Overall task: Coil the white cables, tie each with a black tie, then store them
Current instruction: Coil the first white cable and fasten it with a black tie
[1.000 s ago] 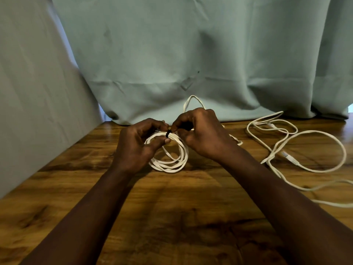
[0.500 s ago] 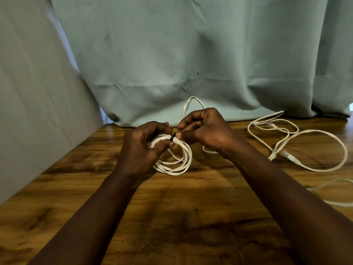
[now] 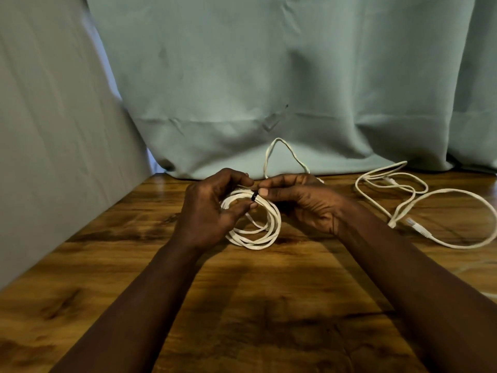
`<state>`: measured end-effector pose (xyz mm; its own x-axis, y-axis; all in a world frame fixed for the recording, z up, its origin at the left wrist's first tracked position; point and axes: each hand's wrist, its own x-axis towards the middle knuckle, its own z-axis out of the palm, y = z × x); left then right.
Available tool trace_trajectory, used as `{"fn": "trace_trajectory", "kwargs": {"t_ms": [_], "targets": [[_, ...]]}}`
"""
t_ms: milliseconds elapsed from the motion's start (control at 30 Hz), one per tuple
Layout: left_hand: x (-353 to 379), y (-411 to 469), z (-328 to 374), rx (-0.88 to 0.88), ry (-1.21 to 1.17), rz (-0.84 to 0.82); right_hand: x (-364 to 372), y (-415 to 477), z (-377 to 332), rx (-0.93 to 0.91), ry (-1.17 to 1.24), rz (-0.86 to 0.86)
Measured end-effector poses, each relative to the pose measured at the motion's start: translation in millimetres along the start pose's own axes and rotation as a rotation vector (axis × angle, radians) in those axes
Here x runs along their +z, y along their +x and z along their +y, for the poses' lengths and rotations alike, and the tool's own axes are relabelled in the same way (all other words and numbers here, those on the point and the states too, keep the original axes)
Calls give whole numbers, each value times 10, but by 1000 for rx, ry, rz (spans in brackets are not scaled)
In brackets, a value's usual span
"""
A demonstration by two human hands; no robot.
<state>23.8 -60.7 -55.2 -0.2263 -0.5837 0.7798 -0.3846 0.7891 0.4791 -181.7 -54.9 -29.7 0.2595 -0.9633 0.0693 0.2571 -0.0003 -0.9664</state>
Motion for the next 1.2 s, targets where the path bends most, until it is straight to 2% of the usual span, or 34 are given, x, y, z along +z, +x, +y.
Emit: {"fn": "trace_trajectory", "kwargs": {"t_ms": [167,433,700,867,1067,1200], "targets": [[-52,15,-41,-27,97,-1,34,8,13,2,11,32],[-45,14,-77,-73,27,4,90,19,54,-14,78,18],[-34,-6,-16,-98,-23,-34,115,73,125,-204,-103,143],[-62,9,-26,-67,-23,-96,140,53,111,-215,-188,167],[-99,15,-34,-117,-53,-97,165,48,117,-171,-82,148],[-113,27,-33,-168,-163,-76,178,46,122,-179,-41,154]]}}
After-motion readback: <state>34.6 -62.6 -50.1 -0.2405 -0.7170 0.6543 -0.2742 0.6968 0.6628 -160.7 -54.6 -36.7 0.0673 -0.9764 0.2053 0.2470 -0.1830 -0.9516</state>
